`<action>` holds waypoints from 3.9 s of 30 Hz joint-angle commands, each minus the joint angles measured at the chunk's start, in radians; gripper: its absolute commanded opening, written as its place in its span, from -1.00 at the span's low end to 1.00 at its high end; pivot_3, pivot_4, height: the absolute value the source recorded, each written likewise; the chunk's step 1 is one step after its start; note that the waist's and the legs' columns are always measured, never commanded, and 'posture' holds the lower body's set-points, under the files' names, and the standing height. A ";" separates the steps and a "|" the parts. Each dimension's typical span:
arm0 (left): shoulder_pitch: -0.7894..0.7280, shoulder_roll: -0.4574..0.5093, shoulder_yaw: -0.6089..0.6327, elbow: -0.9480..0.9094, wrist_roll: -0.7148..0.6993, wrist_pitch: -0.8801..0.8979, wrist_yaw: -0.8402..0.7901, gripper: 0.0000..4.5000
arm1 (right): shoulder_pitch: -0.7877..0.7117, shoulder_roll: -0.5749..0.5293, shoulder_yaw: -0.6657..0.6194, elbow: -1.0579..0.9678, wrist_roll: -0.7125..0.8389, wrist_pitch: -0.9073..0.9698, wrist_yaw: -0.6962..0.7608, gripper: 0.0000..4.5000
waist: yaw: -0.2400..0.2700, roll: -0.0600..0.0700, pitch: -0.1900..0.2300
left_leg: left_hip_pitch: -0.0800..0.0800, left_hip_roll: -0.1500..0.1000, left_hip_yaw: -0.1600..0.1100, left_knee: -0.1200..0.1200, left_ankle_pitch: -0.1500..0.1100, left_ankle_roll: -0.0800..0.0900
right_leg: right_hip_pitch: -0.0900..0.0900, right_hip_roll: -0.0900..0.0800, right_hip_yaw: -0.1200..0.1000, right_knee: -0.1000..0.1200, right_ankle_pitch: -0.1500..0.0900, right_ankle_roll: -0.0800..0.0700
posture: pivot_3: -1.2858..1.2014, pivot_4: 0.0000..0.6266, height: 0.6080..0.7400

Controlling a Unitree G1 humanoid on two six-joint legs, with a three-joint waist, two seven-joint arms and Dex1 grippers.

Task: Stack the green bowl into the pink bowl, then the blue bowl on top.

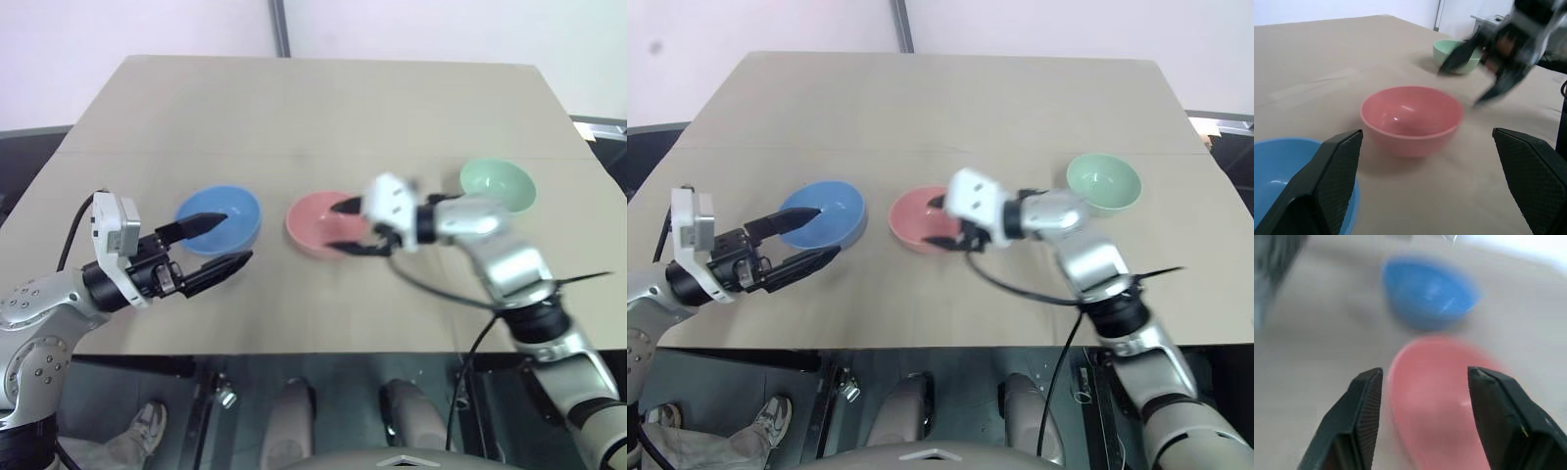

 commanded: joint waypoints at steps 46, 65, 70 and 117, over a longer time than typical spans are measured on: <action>0.018 -0.025 0.025 0.080 0.037 -0.042 0.019 1.00 | -0.097 0.069 0.208 0.055 -0.030 0.041 -0.095 -0.39 | -0.018 0.002 0.002 | 0.000 0.000 0.001 0.000 0.000 0.000 | -0.002 0.000 0.002 0.001 0.000 0.000 | 0.03 -0.52 1.00; -0.076 0.310 -0.247 -0.120 0.450 0.152 0.346 1.00 | 0.045 -0.166 -0.043 -0.266 0.243 0.138 -0.009 0.68 | -0.005 0.002 0.003 | 0.001 0.000 0.001 -0.001 0.000 0.000 | -0.002 0.000 0.002 0.001 0.000 0.000 | 0.03 -0.52 1.00; -0.174 0.351 -0.415 -0.110 0.537 0.254 0.352 1.00 | 0.032 -0.187 -0.055 -0.267 0.255 0.160 -0.039 0.68 | -0.016 0.002 0.003 | 0.001 0.000 0.002 -0.001 0.000 0.000 | -0.002 0.001 0.003 0.001 0.000 0.000 | 0.03 -0.52 1.00; -0.639 0.195 -0.522 0.001 0.494 -0.029 -0.078 -0.02 | 0.300 -0.423 -0.318 -0.445 0.407 0.229 -0.190 0.71 | -0.006 0.001 0.003 | -0.014 -0.001 -0.002 0.012 0.000 0.000 | -0.010 0.001 0.000 0.008 0.000 0.001 | 0.03 -0.52 1.00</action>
